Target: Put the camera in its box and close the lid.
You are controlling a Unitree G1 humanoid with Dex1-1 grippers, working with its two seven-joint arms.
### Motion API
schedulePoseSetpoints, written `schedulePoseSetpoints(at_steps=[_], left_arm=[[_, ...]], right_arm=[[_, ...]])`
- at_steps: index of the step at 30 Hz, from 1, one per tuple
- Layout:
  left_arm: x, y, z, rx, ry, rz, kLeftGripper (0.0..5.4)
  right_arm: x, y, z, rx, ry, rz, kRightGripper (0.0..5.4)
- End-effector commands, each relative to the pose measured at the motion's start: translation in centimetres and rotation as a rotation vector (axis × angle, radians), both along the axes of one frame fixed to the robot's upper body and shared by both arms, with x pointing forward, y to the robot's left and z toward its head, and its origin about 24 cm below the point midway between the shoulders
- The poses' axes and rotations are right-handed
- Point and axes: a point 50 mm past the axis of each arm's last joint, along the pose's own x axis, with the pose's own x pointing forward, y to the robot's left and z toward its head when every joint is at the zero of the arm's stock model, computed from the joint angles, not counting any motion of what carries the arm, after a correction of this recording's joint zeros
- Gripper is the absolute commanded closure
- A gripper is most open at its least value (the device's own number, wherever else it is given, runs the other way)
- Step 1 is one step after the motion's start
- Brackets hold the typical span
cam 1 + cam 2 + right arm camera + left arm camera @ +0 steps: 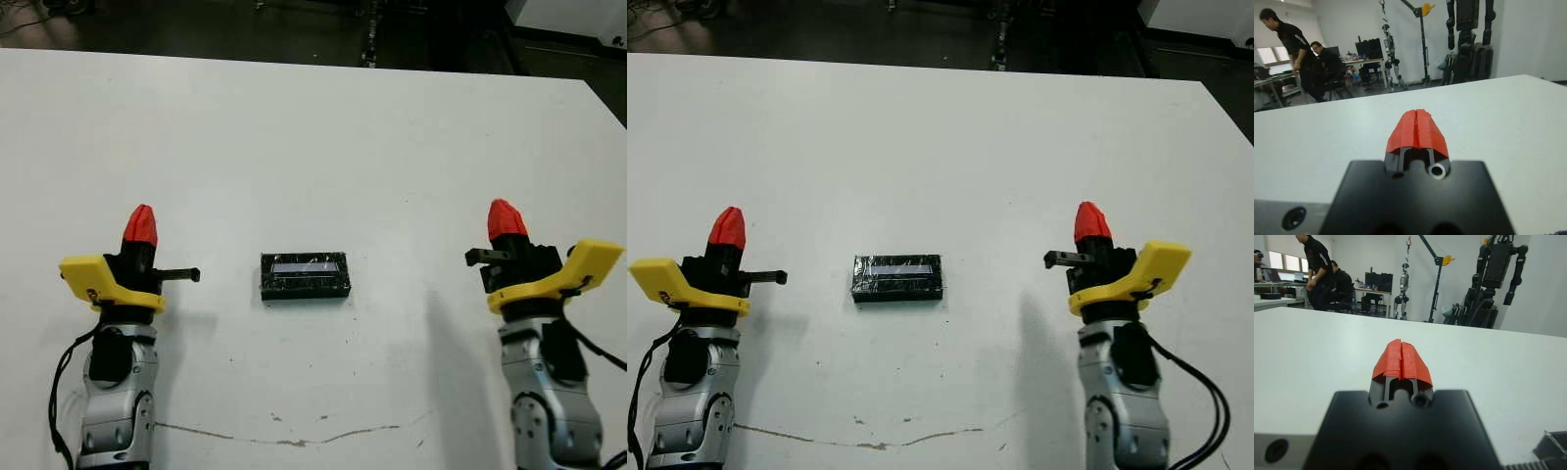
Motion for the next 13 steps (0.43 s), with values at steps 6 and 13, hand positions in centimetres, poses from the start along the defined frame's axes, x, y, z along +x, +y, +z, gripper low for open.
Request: schedulePoseSetpoints(at_steps=[6, 13], left_arm=[[-0.26, 0.06, -0.31, 0.04, 0.016, -0.015, 5.38], [-0.23, -0.2, -0.2, 0.029, 0.011, -0.02, 5.38]], right_arm=[[0.03, 0.52, -0.81, -0.023, 0.011, 0.0, 5.4], [-0.06, 0.57, -1.06, -0.031, 0.011, 0.012, 5.4]])
